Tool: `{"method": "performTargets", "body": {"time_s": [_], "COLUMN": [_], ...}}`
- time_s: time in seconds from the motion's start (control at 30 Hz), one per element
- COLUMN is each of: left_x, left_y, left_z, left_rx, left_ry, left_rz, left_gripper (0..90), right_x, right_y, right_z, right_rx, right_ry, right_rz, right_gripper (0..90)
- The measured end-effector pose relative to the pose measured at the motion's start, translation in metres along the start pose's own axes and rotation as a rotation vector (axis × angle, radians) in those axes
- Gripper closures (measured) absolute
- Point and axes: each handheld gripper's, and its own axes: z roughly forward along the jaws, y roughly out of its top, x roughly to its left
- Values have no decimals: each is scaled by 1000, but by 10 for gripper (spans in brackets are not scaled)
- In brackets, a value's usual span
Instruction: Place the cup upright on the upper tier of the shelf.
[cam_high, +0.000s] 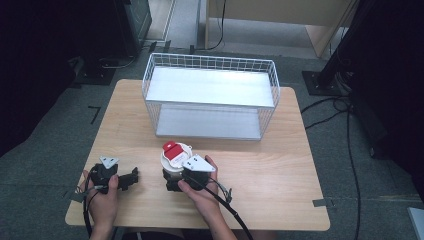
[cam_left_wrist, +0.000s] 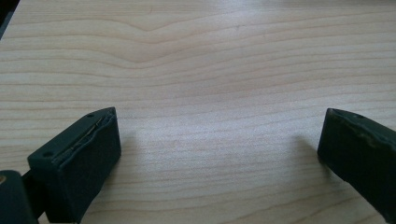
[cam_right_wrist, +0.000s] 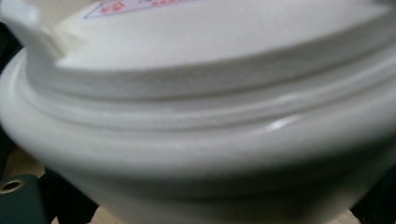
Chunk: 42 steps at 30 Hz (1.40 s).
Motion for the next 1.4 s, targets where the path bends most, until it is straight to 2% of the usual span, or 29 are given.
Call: {"method": "performTargets", "body": {"time_s": [0.13,0.17,0.3,0.47,0.57,0.87,1.2,1.4], "left_x": [0,0,0,0,0,0,0,0], "left_y": [0,0,0,0,0,0,0,0], "left_z": [0,0,0,0,0,0,0,0], "left_rx": [0,0,0,0,0,0,-2,-2], "left_ry": [0,0,0,0,0,0,1,1], "left_rz": [0,0,0,0,0,1,-1,-1], "left_gripper": [0,0,0,0,0,0,0,0], "right_x": [1,2,3,3,0,-3,-9,-10], "right_y": [-1,-1,-2,-3,-3,0,17,30], "right_z": [0,0,0,-2,-6,-14,-27,-36], "right_rx": [-15,-29,-49,-64,-87,-132,-196,-219], "right_ry": [-13,-33,-41,-36,-21,-12,-26,-33], "right_rz": [-20,-28,-36,-33,-11,-4,-5,-31], "right_gripper": [83,103,109,113,115,117,117,117]}}
